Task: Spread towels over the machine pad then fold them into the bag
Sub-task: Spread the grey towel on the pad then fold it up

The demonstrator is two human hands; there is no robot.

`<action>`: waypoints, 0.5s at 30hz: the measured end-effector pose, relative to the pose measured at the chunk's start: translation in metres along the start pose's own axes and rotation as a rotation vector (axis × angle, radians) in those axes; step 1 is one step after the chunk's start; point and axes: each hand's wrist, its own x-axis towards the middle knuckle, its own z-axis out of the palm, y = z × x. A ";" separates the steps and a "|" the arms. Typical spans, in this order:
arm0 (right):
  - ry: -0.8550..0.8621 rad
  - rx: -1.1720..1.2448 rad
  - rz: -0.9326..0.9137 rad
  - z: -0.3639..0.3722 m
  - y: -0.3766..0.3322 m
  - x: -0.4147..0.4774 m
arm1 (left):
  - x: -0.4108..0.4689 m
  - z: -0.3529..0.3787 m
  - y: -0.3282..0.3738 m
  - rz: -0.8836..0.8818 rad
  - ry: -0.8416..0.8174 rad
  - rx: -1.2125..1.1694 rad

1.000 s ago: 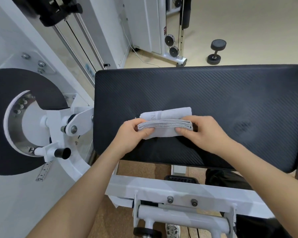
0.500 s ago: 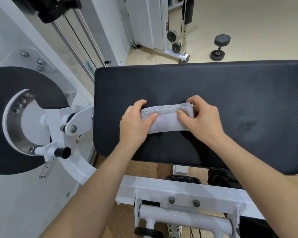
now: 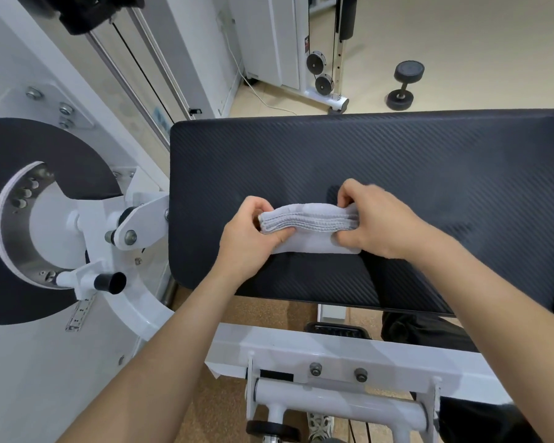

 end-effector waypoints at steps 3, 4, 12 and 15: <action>-0.082 0.245 0.043 0.009 -0.007 -0.005 | -0.005 -0.009 0.005 -0.199 -0.071 -0.381; -0.093 0.417 0.084 0.012 -0.011 -0.009 | -0.009 -0.010 0.006 -0.257 -0.074 -0.447; -0.160 1.389 0.400 0.035 -0.052 -0.044 | -0.035 -0.029 0.016 -0.361 0.110 -0.481; -0.084 1.448 0.484 0.045 -0.075 -0.055 | -0.047 -0.042 0.014 -0.369 0.143 -0.527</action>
